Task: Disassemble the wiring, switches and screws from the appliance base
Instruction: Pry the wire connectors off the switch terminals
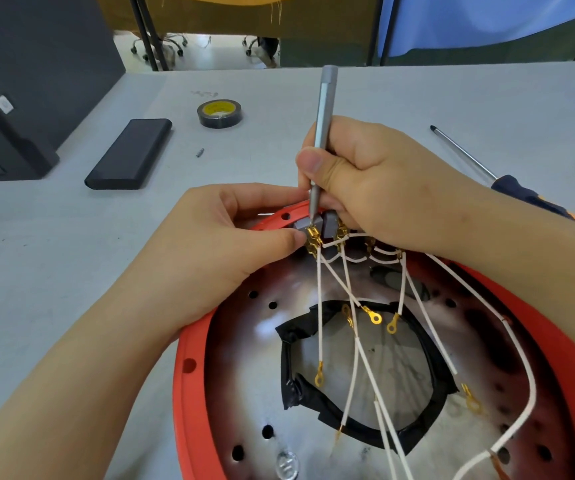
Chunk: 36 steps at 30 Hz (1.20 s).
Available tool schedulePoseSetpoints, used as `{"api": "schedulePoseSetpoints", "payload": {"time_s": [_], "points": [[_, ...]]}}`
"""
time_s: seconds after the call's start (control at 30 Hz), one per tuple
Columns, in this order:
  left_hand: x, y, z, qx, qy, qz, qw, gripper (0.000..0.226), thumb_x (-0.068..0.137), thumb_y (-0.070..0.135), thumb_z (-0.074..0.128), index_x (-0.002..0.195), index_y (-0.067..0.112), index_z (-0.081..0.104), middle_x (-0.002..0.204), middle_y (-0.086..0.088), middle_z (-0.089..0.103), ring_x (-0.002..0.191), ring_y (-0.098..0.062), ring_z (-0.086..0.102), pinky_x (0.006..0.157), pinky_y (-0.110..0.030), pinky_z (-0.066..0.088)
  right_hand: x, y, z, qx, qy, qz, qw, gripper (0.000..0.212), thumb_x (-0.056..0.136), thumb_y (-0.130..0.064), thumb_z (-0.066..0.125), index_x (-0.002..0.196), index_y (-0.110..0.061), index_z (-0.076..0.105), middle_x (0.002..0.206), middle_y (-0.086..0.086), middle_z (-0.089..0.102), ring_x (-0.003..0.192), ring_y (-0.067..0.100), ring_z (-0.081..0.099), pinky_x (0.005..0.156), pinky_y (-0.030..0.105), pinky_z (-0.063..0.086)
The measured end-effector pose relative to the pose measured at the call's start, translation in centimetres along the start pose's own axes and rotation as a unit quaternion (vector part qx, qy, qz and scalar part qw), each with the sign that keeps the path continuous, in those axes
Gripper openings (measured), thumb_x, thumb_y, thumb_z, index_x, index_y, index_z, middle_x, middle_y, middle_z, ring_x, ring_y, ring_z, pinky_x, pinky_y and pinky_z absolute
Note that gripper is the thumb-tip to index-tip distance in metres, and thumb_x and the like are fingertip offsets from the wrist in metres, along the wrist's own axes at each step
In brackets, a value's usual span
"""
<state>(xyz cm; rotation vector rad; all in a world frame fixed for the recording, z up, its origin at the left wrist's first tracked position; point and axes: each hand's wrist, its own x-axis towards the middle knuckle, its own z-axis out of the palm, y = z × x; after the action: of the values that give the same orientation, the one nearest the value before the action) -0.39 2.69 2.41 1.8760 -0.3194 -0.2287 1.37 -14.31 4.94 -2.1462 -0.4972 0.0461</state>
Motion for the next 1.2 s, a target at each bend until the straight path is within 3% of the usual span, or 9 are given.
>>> {"api": "schedulePoseSetpoints", "payload": {"time_s": [0.4, 0.7, 0.87, 1.2], "points": [[-0.2, 0.2, 0.1, -0.009, 0.000, 0.001, 1.000, 0.032, 0.078, 0.010, 0.073, 0.096, 0.036, 0.075, 0.087, 0.012, 0.075, 0.081, -0.006, 0.072, 0.073, -0.014, 0.053, 0.9, -0.2, -0.1, -0.032, -0.006, 0.020, 0.999, 0.029, 0.100, -0.032, 0.042, 0.077, -0.019, 0.052, 0.039, -0.022, 0.047, 0.036, -0.007, 0.047, 0.037, 0.008, 0.032], [-0.2, 0.1, 0.0, -0.016, -0.007, -0.002, 1.000, 0.034, 0.071, 0.019, 0.075, 0.100, 0.036, 0.074, 0.091, 0.010, 0.075, 0.086, -0.010, 0.072, 0.080, -0.018, 0.054, 0.8, -0.4, -0.4, 0.004, -0.036, 0.016, 0.999, 0.026, 0.101, -0.026, 0.042, 0.077, -0.018, 0.051, 0.037, -0.018, 0.045, 0.034, -0.004, 0.045, 0.037, 0.008, 0.032], [-0.1, -0.1, 0.0, -0.015, -0.009, -0.006, 1.000, 0.036, 0.071, 0.019, 0.075, 0.105, 0.032, 0.073, 0.096, 0.009, 0.075, 0.091, -0.010, 0.071, 0.085, -0.027, 0.054, -0.6, 0.3, -0.2, 0.038, -0.013, -0.018, 0.999, 0.024, 0.101, -0.020, 0.039, 0.080, -0.024, 0.048, 0.048, -0.022, 0.050, 0.043, -0.005, 0.049, 0.044, 0.008, 0.035], [-0.2, -0.1, 0.1, -0.012, -0.017, 0.011, 1.000, 0.034, 0.071, 0.021, 0.069, 0.101, 0.036, 0.073, 0.095, 0.010, 0.075, 0.089, -0.009, 0.071, 0.084, -0.026, 0.056, -0.6, 0.0, 0.1, -0.023, -0.019, -0.032, 0.999, 0.023, 0.101, -0.024, 0.041, 0.079, -0.027, 0.048, 0.052, -0.025, 0.053, 0.051, -0.008, 0.051, 0.051, 0.007, 0.037]]}}
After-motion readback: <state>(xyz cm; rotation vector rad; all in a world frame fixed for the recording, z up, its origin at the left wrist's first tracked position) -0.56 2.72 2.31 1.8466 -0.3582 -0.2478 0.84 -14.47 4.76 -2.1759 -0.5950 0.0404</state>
